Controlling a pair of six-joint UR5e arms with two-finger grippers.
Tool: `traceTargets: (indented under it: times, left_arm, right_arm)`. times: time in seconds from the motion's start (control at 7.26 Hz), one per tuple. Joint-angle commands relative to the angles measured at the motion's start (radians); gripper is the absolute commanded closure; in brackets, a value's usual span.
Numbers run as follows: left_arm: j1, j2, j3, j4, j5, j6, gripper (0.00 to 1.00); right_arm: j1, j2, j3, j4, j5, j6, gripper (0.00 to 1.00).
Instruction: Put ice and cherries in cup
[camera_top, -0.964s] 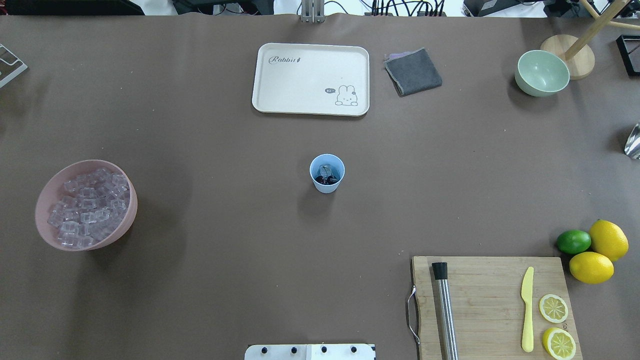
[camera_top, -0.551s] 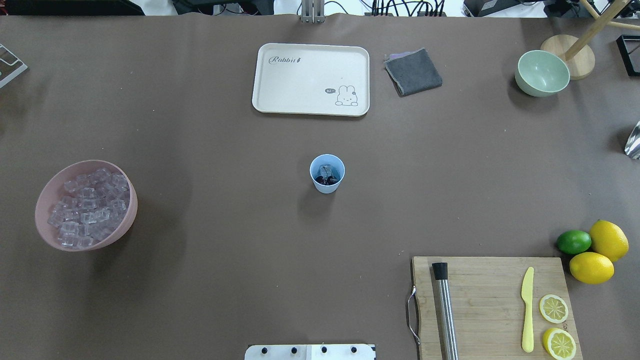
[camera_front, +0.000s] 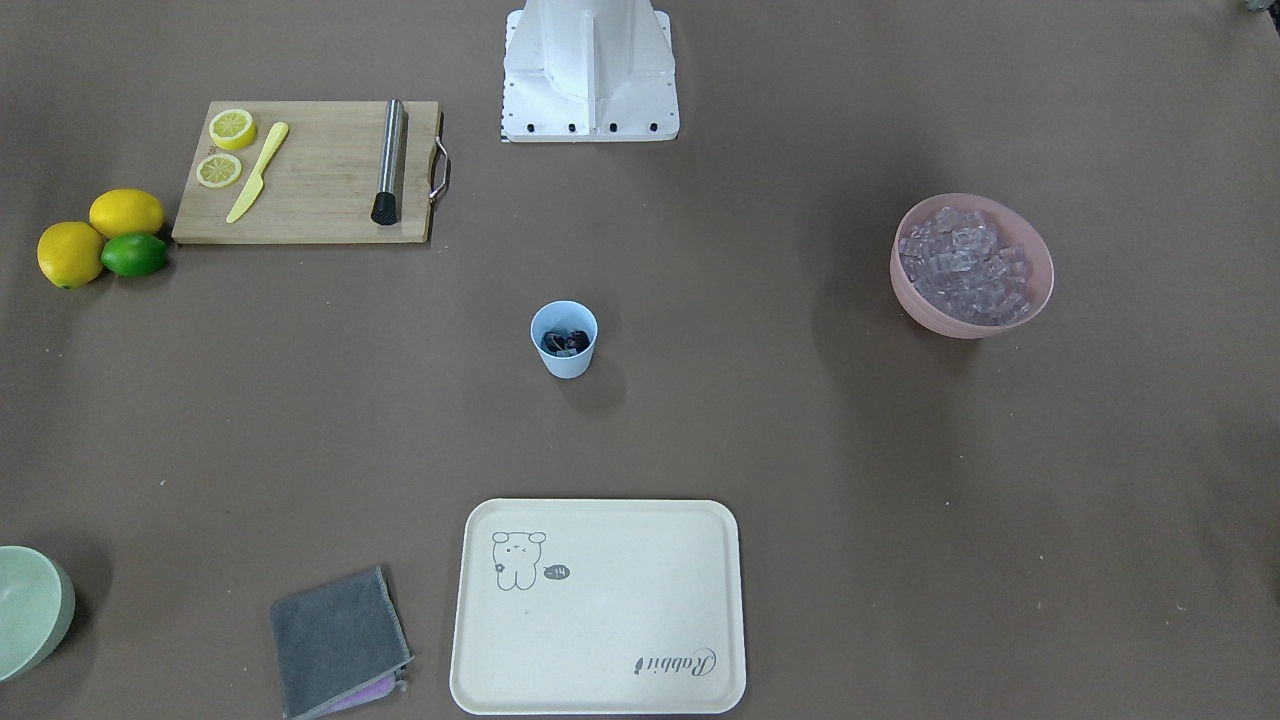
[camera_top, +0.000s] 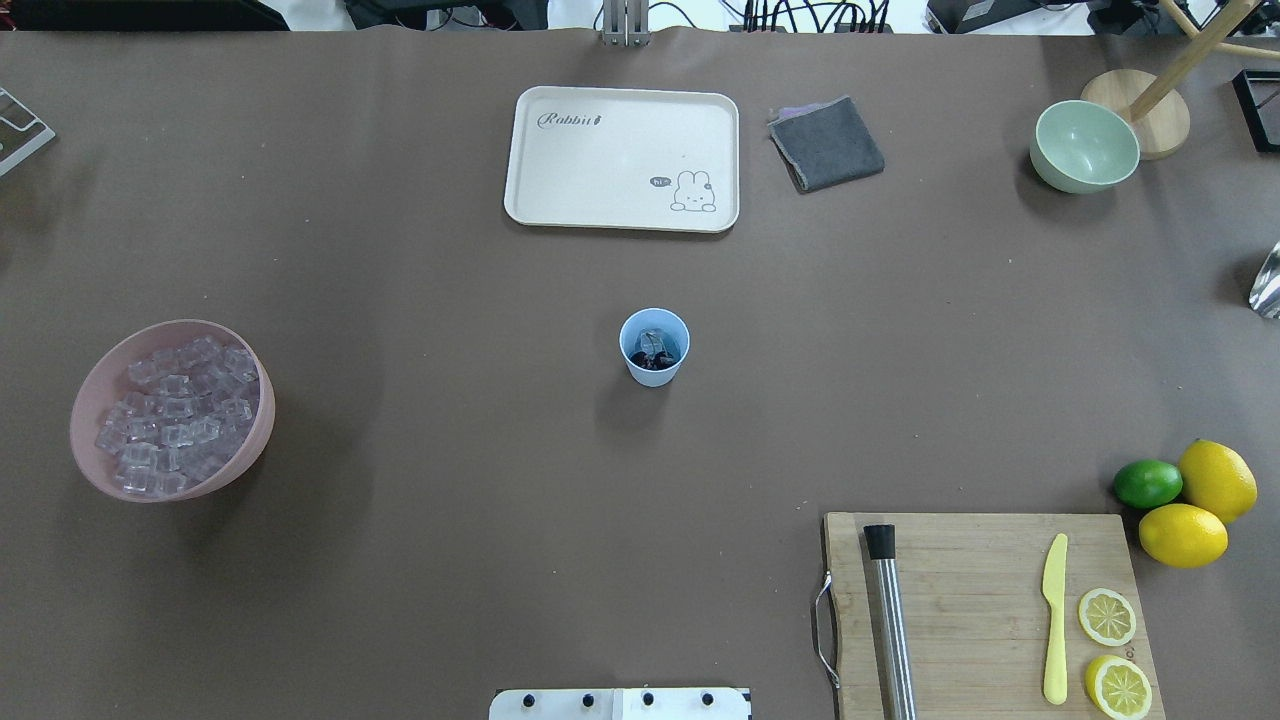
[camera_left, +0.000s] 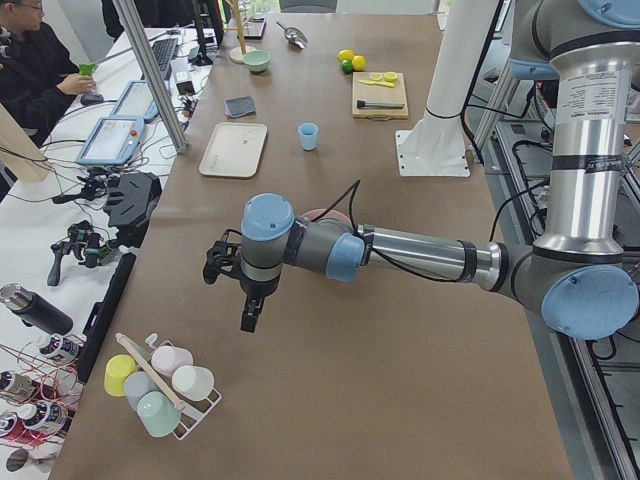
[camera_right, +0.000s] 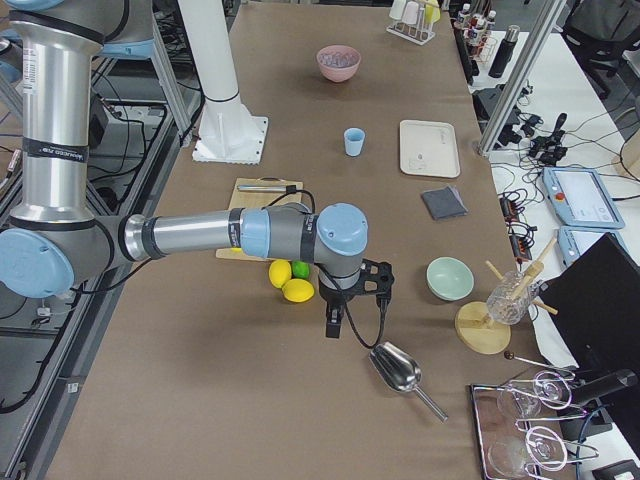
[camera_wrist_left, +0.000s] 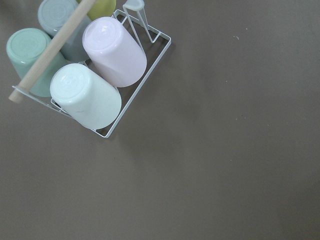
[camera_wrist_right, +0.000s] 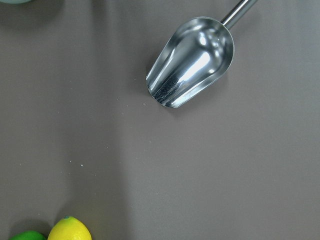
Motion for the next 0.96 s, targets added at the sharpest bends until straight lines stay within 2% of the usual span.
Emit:
traceTargets:
  times: [0.0, 0.83]
  left_arm:
    - [0.009, -0.01, 0.004, 0.0, 0.012, 0.0, 0.02]
    - [0.009, -0.002, 0.004, -0.004, 0.0, 0.001, 0.02]
  right_arm:
    - [-0.004, 0.0, -0.004, 0.001, 0.001, -0.001, 0.0]
    - [-0.004, 0.0, -0.001, 0.001, 0.001, -0.003, 0.0]
